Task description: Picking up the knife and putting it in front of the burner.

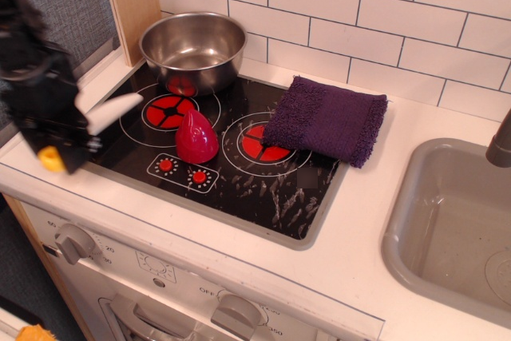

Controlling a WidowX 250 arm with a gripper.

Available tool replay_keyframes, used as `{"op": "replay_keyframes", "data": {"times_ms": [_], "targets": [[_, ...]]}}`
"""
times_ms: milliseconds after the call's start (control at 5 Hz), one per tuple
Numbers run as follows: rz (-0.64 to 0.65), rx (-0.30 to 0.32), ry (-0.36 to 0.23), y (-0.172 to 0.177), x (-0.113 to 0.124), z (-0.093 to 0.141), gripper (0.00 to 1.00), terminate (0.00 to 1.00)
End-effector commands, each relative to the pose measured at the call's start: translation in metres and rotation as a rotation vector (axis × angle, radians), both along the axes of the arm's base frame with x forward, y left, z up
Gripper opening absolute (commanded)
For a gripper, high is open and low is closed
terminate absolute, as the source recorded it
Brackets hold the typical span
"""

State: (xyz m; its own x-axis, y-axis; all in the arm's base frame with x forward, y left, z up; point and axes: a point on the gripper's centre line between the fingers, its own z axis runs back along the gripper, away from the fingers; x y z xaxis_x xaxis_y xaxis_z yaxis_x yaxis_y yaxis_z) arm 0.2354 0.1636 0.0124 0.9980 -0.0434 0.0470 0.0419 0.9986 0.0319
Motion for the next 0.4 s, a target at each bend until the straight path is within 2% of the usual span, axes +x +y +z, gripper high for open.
{"op": "replay_keyframes", "data": {"times_ms": [0,200], "targets": [[-0.015,-0.003,0.009,-0.004,0.016,-0.004,0.00,0.00],[-0.056,-0.018,-0.056,-0.013,0.011,0.017,1.00,0.00]]}}
